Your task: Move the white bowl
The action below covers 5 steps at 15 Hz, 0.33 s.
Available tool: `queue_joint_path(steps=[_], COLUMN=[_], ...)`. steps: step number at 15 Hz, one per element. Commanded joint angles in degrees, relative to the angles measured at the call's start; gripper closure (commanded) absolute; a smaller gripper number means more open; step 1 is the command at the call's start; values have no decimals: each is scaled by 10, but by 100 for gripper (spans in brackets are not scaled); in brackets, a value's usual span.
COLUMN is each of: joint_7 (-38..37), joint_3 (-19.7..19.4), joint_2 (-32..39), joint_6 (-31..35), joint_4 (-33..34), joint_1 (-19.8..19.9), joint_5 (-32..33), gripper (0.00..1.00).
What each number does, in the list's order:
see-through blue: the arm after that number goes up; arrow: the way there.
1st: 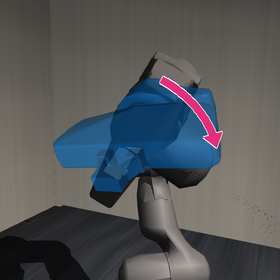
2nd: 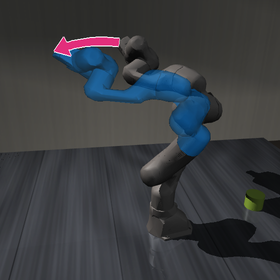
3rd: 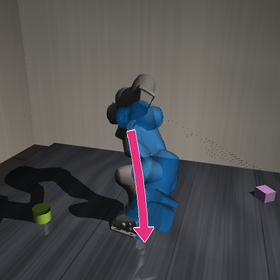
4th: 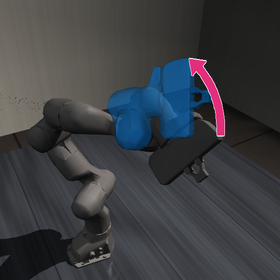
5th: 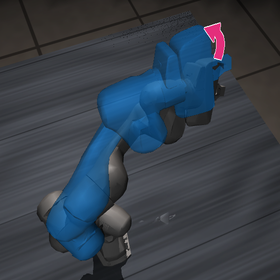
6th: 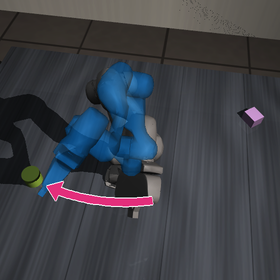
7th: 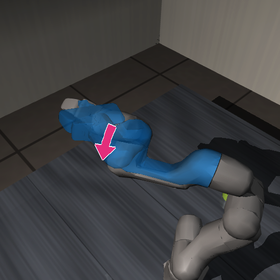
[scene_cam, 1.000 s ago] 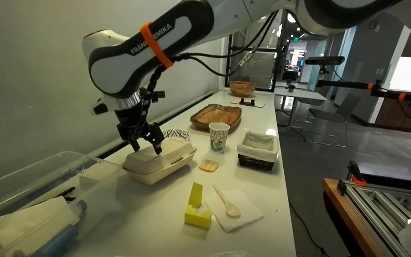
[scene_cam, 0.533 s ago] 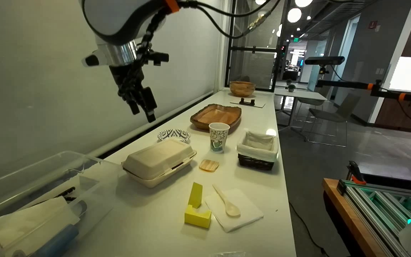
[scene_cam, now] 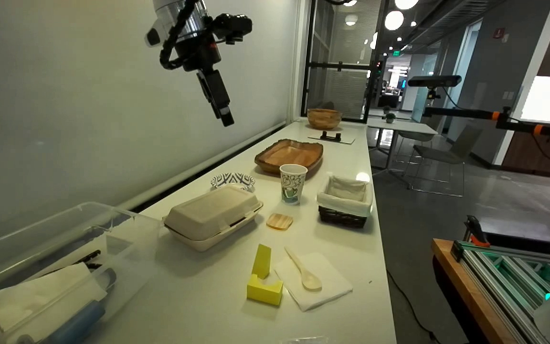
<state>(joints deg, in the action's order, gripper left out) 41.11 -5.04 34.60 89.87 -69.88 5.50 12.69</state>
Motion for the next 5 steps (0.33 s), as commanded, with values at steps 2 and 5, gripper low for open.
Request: queue_joint_path(steps=[2,5], joint_7=[-53,-81], joint_3=[15,16], joint_2=[-24,-55], joint_6=[-14,-15], joint_4=[-23,-57], joint_1=[16,22], joint_5=[-9,-23], gripper=[0,0])
